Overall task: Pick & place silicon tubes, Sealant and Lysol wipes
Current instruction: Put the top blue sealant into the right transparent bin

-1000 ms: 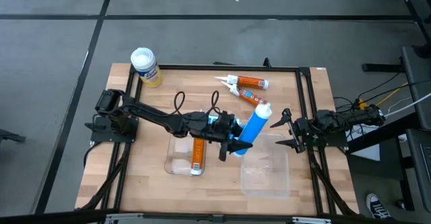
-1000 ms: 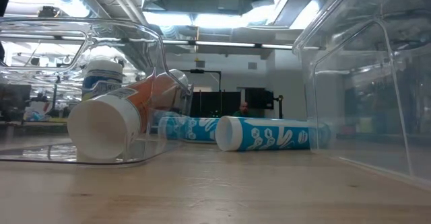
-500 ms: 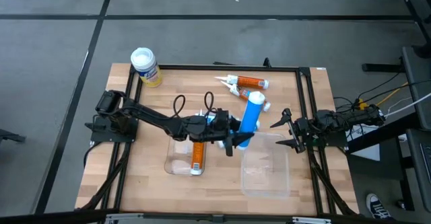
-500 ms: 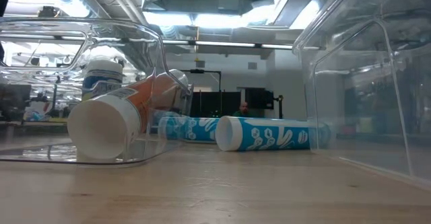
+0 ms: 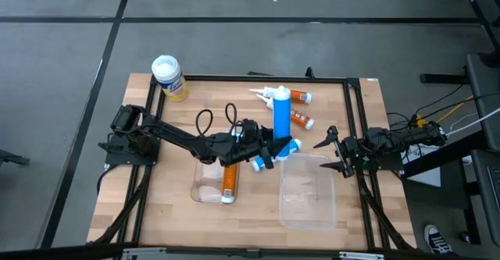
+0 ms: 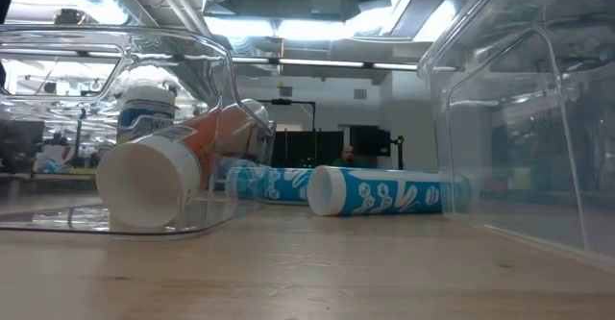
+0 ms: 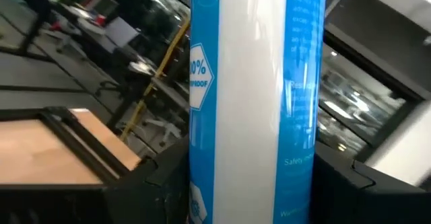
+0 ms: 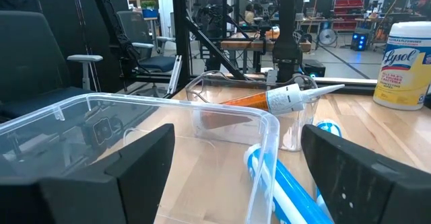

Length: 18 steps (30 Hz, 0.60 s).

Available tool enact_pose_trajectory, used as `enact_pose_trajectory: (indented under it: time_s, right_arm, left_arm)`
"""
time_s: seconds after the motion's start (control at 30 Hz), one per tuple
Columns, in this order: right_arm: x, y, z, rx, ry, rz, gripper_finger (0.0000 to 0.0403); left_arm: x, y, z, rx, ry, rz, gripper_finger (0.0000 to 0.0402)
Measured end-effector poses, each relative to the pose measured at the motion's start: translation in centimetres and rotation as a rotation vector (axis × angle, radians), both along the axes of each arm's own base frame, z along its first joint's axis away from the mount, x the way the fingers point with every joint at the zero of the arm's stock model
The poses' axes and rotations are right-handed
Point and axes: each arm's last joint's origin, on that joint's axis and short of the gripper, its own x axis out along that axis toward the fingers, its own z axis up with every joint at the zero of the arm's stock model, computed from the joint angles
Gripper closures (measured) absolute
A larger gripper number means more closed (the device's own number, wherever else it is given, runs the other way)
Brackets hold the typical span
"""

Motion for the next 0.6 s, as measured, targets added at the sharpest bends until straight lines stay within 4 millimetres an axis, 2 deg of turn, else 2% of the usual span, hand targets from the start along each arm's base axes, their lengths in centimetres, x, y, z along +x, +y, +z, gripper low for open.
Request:
enact_pose_trajectory:
  time_s: [0.1,0.17,0.5,0.6]
  right_arm:
    - [0.00,0.00,0.02,0.009,0.001,0.000,0.0080]
    - [0.00,0.00,0.10,0.082,0.011,0.003,0.0080]
    - [-0.01,0.00,0.32,0.879,0.193,0.037,0.0080]
    - [-0.02,0.00,0.32,0.967,0.216,0.042,0.0080]
  left_arm:
    - [-0.07,-0.13,-0.09,-0.010,0.009,0.034,0.0192]
    - [-0.17,-0.33,-0.03,-0.019,0.003,0.051,0.0192]
    - [-0.30,-0.52,-0.11,-0.031,0.012,0.100,0.0193]
    - [-0.29,-0.43,-0.10,-0.032,0.011,0.102,0.0193]
